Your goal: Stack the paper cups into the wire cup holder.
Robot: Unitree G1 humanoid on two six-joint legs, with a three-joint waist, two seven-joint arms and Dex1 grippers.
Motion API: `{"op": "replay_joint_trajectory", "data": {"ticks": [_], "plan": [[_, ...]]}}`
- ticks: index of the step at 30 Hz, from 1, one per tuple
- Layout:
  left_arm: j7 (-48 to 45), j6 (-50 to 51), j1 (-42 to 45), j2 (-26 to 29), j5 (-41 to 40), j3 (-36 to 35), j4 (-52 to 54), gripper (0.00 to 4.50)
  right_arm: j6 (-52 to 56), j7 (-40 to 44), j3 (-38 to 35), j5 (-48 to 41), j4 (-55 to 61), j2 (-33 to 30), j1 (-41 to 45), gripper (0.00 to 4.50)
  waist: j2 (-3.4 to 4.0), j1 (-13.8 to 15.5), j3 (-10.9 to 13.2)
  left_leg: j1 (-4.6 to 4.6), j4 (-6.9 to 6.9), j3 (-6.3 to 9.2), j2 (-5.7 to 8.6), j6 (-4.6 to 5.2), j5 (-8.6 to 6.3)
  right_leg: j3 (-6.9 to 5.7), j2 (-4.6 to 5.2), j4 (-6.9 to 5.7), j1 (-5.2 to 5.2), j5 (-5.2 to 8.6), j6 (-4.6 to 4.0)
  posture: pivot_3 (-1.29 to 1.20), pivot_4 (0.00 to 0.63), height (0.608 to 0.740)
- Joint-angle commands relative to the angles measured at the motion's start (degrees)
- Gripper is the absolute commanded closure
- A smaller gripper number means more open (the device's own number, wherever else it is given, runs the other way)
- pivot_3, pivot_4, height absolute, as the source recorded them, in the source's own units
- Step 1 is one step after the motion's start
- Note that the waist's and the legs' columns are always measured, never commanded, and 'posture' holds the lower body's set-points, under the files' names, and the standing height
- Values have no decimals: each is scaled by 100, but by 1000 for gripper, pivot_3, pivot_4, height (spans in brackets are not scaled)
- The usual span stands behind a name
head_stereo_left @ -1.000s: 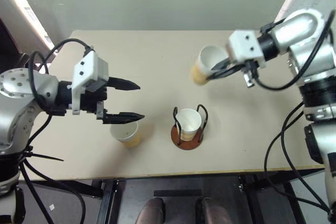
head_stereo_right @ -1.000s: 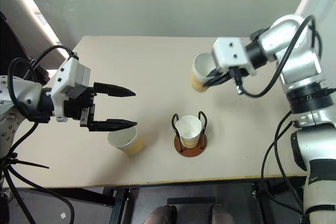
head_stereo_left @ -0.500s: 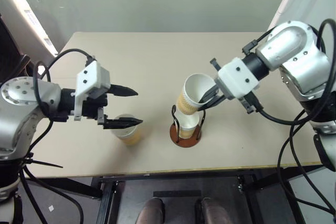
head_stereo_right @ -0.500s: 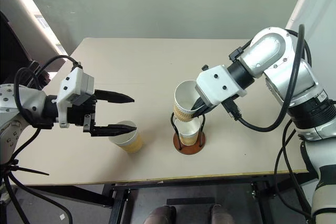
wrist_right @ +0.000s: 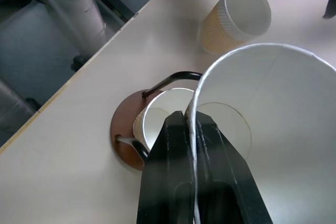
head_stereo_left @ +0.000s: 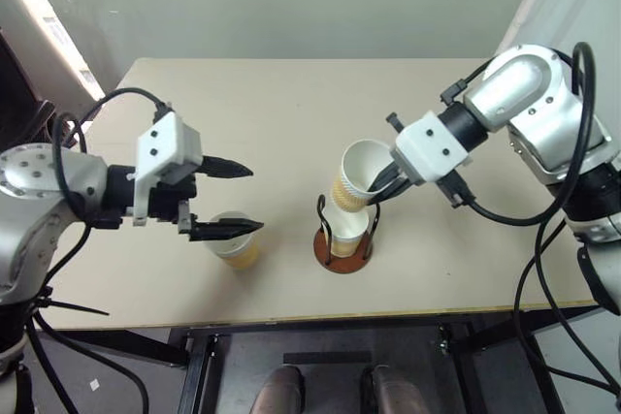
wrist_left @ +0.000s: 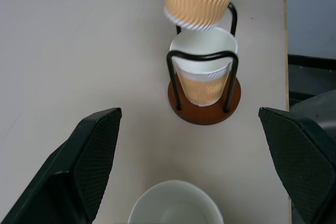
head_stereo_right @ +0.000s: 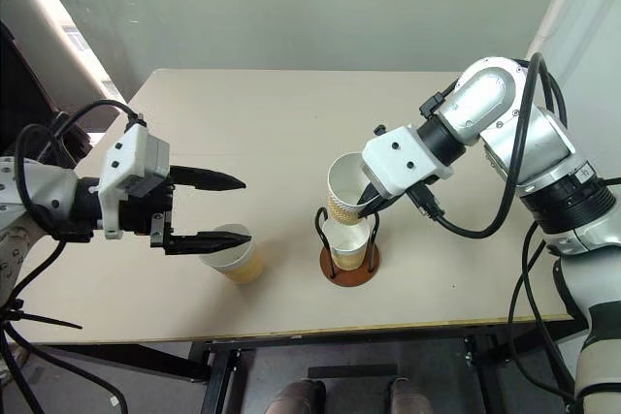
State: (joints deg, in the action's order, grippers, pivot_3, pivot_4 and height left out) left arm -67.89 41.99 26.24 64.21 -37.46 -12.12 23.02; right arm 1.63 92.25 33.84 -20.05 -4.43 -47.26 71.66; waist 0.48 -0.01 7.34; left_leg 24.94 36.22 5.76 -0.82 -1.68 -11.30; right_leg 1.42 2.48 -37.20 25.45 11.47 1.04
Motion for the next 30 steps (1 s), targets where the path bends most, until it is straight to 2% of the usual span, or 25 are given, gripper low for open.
{"op": "replay_joint_trajectory", "data": {"ticks": [1,10,14,19,23,24,28,30], "plan": [[71,73,-25,106,-187,-296,213,0,57,25,87,-194,-47,33,217,4461,0,0,0,0,0,0,0,0,0,0,-1,0,0,0,0,0,150,740],[217,67,-136,89,-255,-222,349,0,110,25,568,-377,-281,-4,390,4461,0,0,0,0,0,0,-1,-1,0,0,-1,-2,1,2,-4,0,150,740],[282,79,-144,73,-311,-219,379,0,127,25,662,-378,-392,71,422,3571,0,1,0,1,0,0,-1,-1,0,0,-1,-2,2,2,-5,0,150,740],[156,-49,-223,148,-223,-187,280,0,158,25,636,-241,-545,208,423,1867,0,-2,0,-1,-2,0,-3,-2,0,0,-2,-4,4,2,-5,0,150,740],[-323,-496,103,335,115,170,-240,0,403,25,334,-196,-560,200,407,438,-2,6,-1,0,-1,0,-3,-2,-1,0,-2,-4,4,3,-11,0,150,740],[-590,-757,357,423,344,415,-537,0,611,-76,63,-234,-533,167,327,96,-2,9,-1,1,-1,2,-2,-2,0,0,-2,-5,4,4,-13,0,150,740],[-1603,-1645,1483,506,1142,1304,-1839,0,1495,-818,-835,-516,-384,372,-52,43,-7,44,-4,4,1,5,-2,-3,0,1,-2,-9,10,4,-33,0,150,740],[-2203,-2098,2292,324,1571,2034,-2601,0,2168,-1605,-1208,-743,79,714,-591,43,-18,36,-11,2,0,4,-1,-2,-1,4,-2,-7,11,2,-36,0,150,740]]}}
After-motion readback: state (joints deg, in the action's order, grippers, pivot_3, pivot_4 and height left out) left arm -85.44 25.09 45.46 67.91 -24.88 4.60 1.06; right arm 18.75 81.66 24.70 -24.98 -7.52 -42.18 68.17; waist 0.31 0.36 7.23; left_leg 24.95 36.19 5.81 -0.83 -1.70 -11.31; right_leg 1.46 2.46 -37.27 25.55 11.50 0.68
